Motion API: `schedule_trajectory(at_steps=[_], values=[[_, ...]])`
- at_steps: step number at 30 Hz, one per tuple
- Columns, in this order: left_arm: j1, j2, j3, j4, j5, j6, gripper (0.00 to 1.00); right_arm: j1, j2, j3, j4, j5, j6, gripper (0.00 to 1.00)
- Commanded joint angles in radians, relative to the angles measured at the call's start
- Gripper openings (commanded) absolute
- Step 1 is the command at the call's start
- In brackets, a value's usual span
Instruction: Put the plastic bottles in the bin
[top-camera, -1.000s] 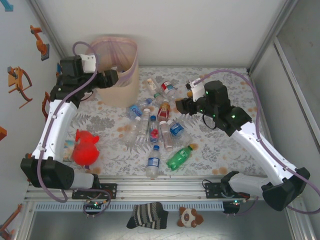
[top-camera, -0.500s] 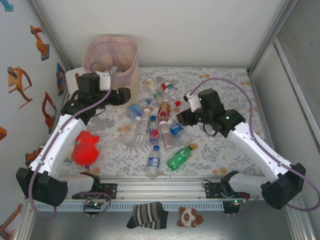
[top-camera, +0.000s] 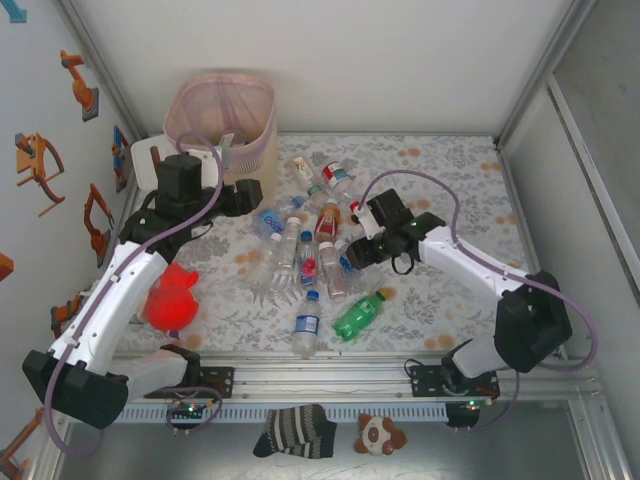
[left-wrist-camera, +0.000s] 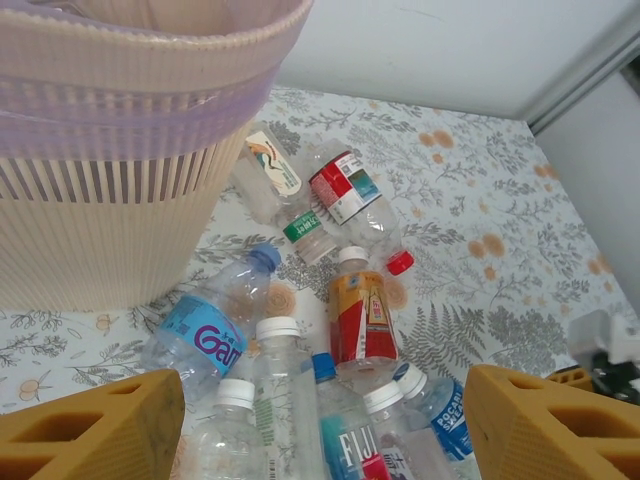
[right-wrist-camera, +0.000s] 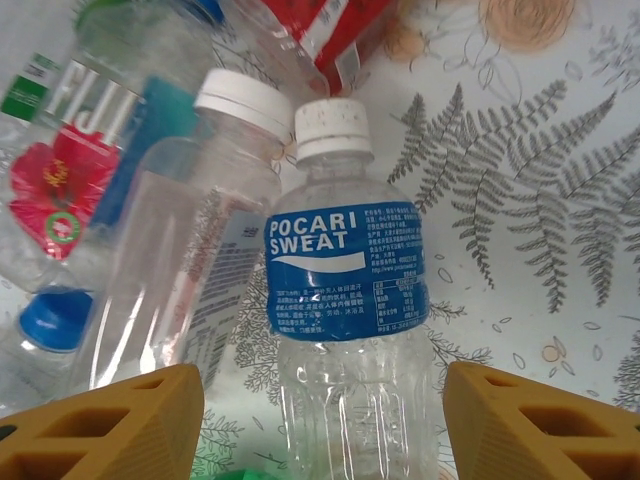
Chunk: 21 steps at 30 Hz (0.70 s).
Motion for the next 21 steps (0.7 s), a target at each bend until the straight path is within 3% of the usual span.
schedule_trajectory(at_steps=[1, 12, 21], values=[[-0.005, -0.018, -0.004, 0.0, -0.014, -0.025, 0.73, 0.008, 0.045, -0.002, 0.034, 0.013, 0.051, 0.64], [-0.004, 0.0, 0.028, -0.037, 0.077, 0.052, 0.74, 0.008, 0.298, 0.142, -0.036, 0.096, -0.047, 0.71], [-0.003, 0.059, 0.02, 0.036, 0.15, 0.058, 0.75, 0.008, 0.403, 0.245, -0.07, 0.176, -0.035, 0.74]])
